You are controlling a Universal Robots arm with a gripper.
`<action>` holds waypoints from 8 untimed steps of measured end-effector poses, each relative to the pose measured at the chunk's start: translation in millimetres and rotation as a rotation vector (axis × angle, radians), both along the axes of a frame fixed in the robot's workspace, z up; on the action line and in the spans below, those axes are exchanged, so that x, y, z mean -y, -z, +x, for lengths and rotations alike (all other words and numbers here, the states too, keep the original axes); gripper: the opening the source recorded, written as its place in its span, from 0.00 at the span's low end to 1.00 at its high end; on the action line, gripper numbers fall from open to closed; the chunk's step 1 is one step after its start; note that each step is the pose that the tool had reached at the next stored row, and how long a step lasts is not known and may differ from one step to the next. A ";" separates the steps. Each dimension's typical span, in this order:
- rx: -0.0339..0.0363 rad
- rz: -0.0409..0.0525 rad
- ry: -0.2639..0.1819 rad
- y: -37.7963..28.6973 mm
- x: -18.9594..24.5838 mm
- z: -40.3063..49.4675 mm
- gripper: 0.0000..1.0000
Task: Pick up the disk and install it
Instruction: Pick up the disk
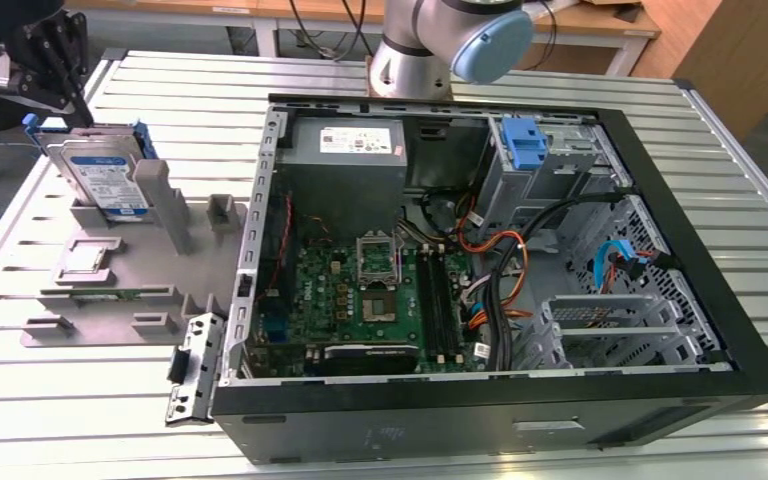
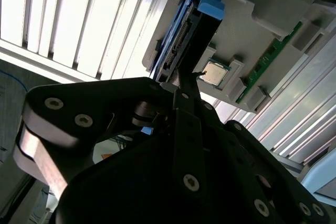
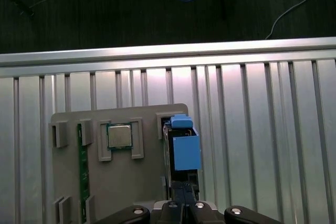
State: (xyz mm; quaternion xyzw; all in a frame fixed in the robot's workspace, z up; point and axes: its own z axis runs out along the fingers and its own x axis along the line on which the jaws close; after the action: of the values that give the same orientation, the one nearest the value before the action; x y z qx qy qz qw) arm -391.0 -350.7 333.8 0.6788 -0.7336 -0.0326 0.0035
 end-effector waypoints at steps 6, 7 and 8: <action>0.0003 0.0000 0.000 0.2 0.0 0.0 0.29; 0.0004 0.0000 0.000 0.2 0.0 0.0 0.35; 0.0005 0.0000 0.000 0.3 0.0 0.0 0.35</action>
State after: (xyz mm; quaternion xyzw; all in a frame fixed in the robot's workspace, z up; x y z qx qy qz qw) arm -391.1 -350.7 333.5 0.6789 -0.7335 -0.0324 0.0034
